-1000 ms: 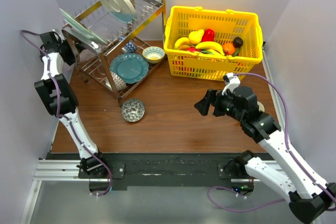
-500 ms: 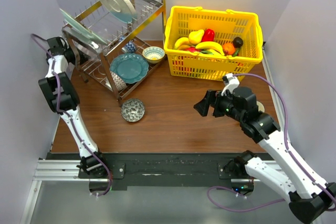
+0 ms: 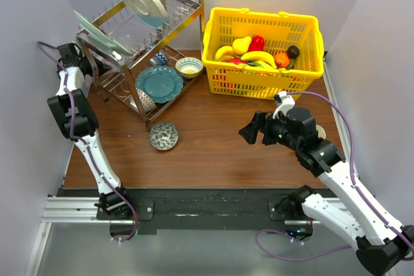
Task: Place the food in the zip-top bag and seal the zipper
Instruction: Pick up the zipper food storage bag at the corner of the board.
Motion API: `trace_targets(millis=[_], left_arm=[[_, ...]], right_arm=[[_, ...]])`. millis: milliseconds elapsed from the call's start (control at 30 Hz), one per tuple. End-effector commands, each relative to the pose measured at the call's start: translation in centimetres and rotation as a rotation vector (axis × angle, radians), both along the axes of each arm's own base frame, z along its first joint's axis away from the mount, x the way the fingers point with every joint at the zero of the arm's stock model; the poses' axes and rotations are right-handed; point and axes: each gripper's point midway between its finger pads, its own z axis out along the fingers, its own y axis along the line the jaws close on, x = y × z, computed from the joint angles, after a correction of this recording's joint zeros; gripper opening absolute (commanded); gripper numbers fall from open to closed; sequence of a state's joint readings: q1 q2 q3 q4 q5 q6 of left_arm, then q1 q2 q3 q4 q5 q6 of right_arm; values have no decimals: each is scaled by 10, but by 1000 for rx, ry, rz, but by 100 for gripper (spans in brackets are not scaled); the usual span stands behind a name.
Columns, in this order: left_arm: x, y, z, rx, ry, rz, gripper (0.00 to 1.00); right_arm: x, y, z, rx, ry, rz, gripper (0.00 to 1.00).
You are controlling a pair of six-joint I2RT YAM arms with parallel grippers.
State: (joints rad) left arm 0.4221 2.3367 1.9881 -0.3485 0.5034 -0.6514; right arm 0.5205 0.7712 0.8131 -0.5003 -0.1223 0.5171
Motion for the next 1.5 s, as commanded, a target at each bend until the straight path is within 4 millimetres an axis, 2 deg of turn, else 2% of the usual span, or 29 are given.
trace_targets(millis=[0,133,300,333,633,767,800,867,900,1000,1033,1067,1233,1300,1367,1400,1467], left_arm=[[17,9,141,34,-340,26,0],[19,4,186,-38,-445,39,0],[15,8,241,-59,-564,99,0],[12,10,256,-72,-588,138,0],[-7,28,346,-201,-768,376,0],[-16,31,384,-230,-868,410,0],[-19,27,400,-231,-908,399,0],[-18,21,411,-246,-932,367,0],[-21,14,422,-248,-954,348,0],[-27,3,436,-267,-992,319,0],[-36,-2,450,-264,-1036,303,0],[-37,-8,453,-266,-1049,288,0],[-67,-38,501,-232,-1179,196,0],[-84,-53,525,-168,-1233,161,0],[-94,-67,538,-99,-1265,135,0],[-105,-77,549,-68,-1293,121,0],[-113,-96,556,35,-1315,100,0]], right_arm=[[2,2,8,31,-20,-5,97],[2,2,8,29,-20,-6,97],[2,2,9,34,-22,-6,97],[2,3,9,34,-20,-4,97],[2,5,8,45,-12,-1,97],[2,5,9,47,-10,-2,97],[2,5,9,50,-10,-1,97],[2,5,9,50,-10,-2,97],[2,5,9,50,-10,-2,97],[1,7,7,57,-1,1,97],[1,7,8,60,-1,4,97],[1,7,8,58,0,4,97],[0,7,7,62,0,4,97],[-1,7,7,61,2,4,97],[-1,7,7,65,3,6,97],[-1,7,7,67,2,4,97],[-2,8,8,72,4,11,97]])
